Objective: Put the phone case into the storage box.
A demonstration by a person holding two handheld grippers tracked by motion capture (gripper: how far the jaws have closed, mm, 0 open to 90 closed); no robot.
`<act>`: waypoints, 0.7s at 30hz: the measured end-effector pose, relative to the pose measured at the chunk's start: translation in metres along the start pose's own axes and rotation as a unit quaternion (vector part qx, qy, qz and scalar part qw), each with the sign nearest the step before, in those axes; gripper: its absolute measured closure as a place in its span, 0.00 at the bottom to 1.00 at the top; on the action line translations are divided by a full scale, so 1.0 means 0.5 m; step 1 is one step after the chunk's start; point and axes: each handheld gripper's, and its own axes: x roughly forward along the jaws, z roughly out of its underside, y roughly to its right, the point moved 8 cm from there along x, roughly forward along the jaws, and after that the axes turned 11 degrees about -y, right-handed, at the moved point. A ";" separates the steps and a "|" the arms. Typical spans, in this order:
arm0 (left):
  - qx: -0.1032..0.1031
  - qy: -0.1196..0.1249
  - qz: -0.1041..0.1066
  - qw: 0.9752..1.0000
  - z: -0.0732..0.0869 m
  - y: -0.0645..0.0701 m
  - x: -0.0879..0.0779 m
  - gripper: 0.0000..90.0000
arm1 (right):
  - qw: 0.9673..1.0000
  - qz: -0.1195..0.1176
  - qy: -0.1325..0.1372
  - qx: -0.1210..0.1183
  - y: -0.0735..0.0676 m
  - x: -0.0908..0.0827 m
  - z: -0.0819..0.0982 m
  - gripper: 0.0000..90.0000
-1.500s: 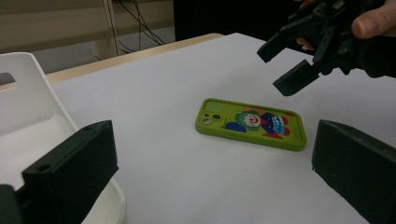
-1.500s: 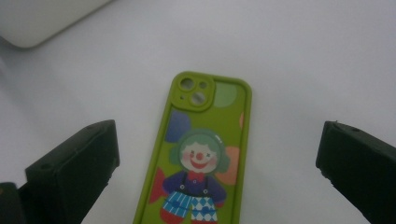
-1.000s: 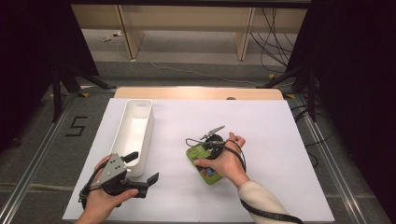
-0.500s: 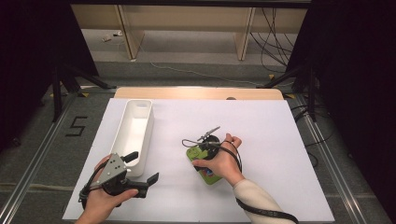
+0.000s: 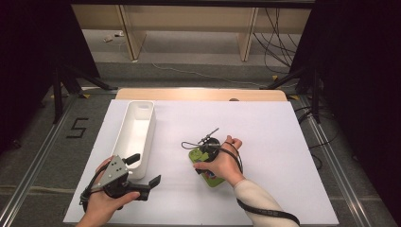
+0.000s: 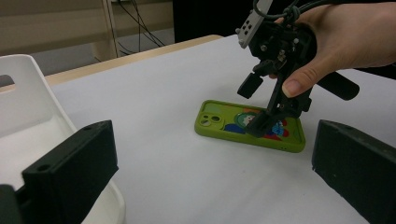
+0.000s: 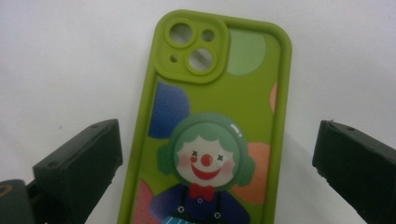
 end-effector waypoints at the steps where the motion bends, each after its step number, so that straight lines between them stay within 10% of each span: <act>1: 0.000 0.000 0.000 1.000 0.000 0.000 0.000 0.00 | 1.000 -0.001 -0.004 0.000 0.000 0.001 0.001 0.03; 21: 0.001 0.001 0.001 1.000 -0.001 0.000 -0.001 0.00 | 0.997 0.000 -0.072 -0.001 -0.004 0.008 0.000 0.04</act>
